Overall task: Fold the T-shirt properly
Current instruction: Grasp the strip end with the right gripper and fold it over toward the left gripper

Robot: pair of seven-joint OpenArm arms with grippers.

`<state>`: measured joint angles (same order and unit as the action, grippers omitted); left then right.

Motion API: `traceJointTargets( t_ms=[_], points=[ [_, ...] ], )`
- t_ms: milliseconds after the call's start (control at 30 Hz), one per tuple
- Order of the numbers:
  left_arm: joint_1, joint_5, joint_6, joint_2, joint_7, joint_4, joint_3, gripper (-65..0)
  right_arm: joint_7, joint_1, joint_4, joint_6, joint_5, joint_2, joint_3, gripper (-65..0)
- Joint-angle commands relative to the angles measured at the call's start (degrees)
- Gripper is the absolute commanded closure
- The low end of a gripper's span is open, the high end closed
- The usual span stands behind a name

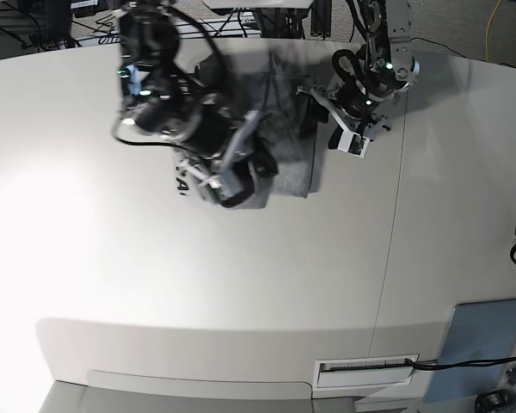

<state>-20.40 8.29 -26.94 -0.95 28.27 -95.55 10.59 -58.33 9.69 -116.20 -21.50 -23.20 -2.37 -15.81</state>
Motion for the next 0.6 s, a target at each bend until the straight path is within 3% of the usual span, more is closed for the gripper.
traceJointTargets(
  t_ms=[0,200,400,567],
  points=[
    [-0.7,-1.29,0.07,-1.09,3.82,0.26,0.04,-35.4,2.54,-0.63,-0.59,0.09,0.04,-1.4,-1.46,0.0],
    [-0.7,2.01,0.07,-4.11,5.77,0.26,0.07,-35.4,4.28,-0.85,5.38,1.01,3.34,-5.53,-5.92,0.0],
    [-0.7,2.62,-0.15,-4.55,5.75,0.26,0.04,-35.4,5.99,-1.9,7.54,2.4,3.34,-5.55,-6.75,0.0],
    [-0.7,3.34,-0.13,-5.95,5.79,0.26,0.07,-35.4,4.94,-1.9,7.54,0.87,2.14,-5.55,-6.75,-21.0]
  ],
)
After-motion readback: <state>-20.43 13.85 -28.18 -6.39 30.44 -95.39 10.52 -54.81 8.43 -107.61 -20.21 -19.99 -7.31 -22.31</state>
